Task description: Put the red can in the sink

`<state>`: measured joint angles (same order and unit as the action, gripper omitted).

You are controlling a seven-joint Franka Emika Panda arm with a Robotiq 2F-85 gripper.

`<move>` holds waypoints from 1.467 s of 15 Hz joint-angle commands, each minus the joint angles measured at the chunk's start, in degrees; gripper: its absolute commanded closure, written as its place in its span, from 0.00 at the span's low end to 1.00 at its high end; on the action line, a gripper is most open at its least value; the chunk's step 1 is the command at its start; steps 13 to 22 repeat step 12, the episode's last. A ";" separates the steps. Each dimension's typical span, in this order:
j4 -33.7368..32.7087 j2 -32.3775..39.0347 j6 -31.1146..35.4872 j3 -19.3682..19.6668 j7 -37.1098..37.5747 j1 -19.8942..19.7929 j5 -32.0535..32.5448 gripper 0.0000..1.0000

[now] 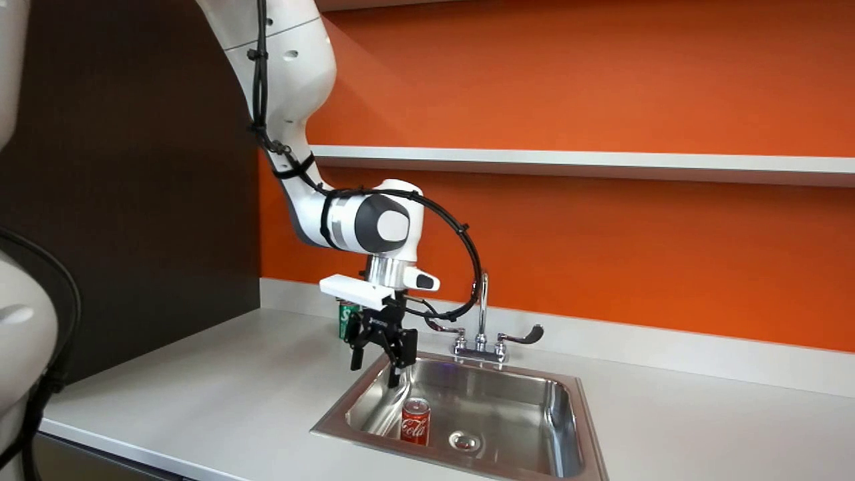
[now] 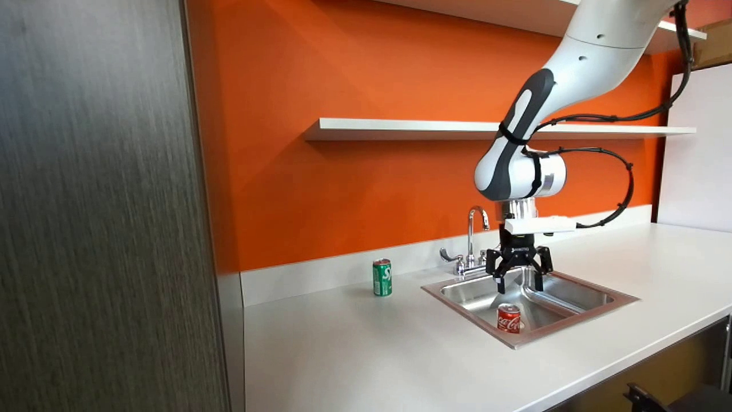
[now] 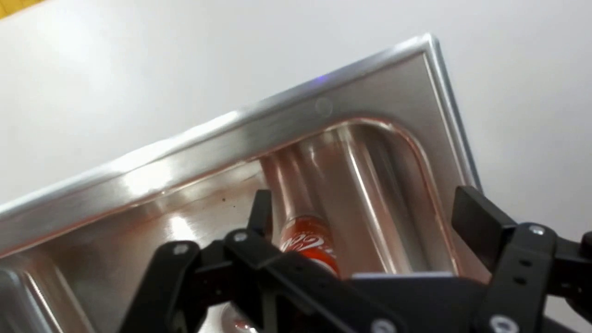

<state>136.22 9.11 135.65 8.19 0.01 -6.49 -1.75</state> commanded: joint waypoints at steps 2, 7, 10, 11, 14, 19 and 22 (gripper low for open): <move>9.21 -10.85 -3.74 -1.80 -1.03 1.64 3.38 0.00; 16.29 -18.85 -6.94 -2.96 -3.35 2.57 1.28 0.00; 14.86 -16.07 -6.03 -2.85 -1.93 2.41 1.63 0.00; 14.90 -16.13 -5.95 -2.84 -1.93 2.41 1.63 0.00; 14.82 -15.94 -5.88 -2.84 -1.93 2.41 1.64 0.00; 14.82 -15.94 -5.88 -2.84 -1.93 2.41 1.64 0.00; 14.82 -15.94 -5.88 -2.84 -1.93 2.41 1.64 0.00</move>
